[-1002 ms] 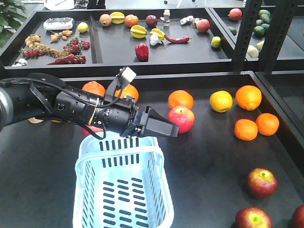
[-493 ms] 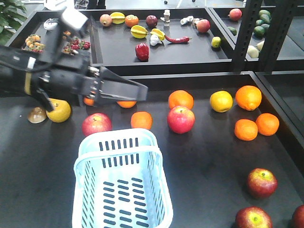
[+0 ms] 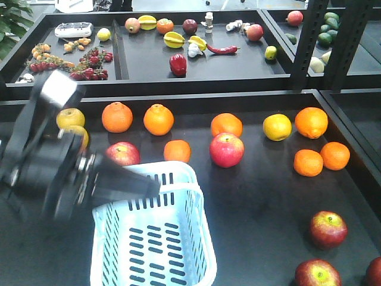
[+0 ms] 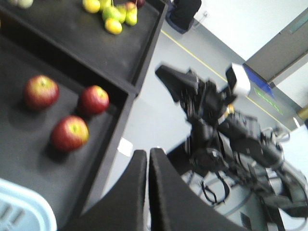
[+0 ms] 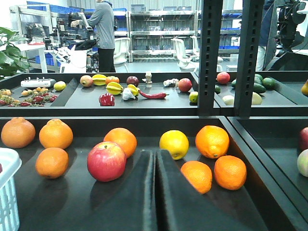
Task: Pick three apples into basket with both arms
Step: 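Open the left gripper and withdraw it from the basket handle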
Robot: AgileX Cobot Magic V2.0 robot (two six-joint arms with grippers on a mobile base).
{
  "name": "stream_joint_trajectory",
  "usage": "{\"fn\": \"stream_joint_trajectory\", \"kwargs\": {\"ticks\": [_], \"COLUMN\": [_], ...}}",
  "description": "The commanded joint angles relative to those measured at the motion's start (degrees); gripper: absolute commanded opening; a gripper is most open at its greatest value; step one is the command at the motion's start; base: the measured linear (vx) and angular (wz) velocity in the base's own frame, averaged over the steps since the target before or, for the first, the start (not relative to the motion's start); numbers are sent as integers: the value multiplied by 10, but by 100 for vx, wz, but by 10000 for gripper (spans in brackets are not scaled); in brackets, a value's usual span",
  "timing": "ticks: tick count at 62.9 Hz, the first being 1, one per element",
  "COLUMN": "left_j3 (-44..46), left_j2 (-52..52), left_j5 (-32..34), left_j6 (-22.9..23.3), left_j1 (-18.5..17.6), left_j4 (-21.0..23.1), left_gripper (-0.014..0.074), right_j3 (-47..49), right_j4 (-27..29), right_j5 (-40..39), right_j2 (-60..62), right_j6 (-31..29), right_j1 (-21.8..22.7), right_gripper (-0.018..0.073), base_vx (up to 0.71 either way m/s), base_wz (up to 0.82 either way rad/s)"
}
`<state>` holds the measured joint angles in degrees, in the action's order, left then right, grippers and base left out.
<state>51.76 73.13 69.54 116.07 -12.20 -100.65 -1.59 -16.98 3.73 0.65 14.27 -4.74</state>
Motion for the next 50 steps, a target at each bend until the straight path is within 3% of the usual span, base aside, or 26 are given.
{"fn": "stream_joint_trajectory", "kwargs": {"ticks": [1,18,27,42,50], "left_j3": [-44,-254,-355,-400,-400], "left_j2": [-55,-179,-219,-256,-267], "left_j5": [61,-111,-197,-216,-214], "left_j6": [-22,-93,-91,-90,-90], "left_j1": [1,1,1,1,1], "left_j4": [-13,-13,-11,-8,27], "left_gripper": [-8,-8,-8,-8,-8], "right_j3": [-7,-7,-7,-7,-7], "right_j4": [-5,-5,-5,-5,-5], "right_j5": [-41,-41,-41,-41,-41], "right_j2": [7,7,7,7,7], "right_j6": [-2,-2,-2,-2,-2], "right_j1": [3,3,3,3,3], "right_gripper": [-5,-5,-5,-5,-5], "base_vx": [0,0,0,0,0], "base_wz": [0,0,0,0,0]}}
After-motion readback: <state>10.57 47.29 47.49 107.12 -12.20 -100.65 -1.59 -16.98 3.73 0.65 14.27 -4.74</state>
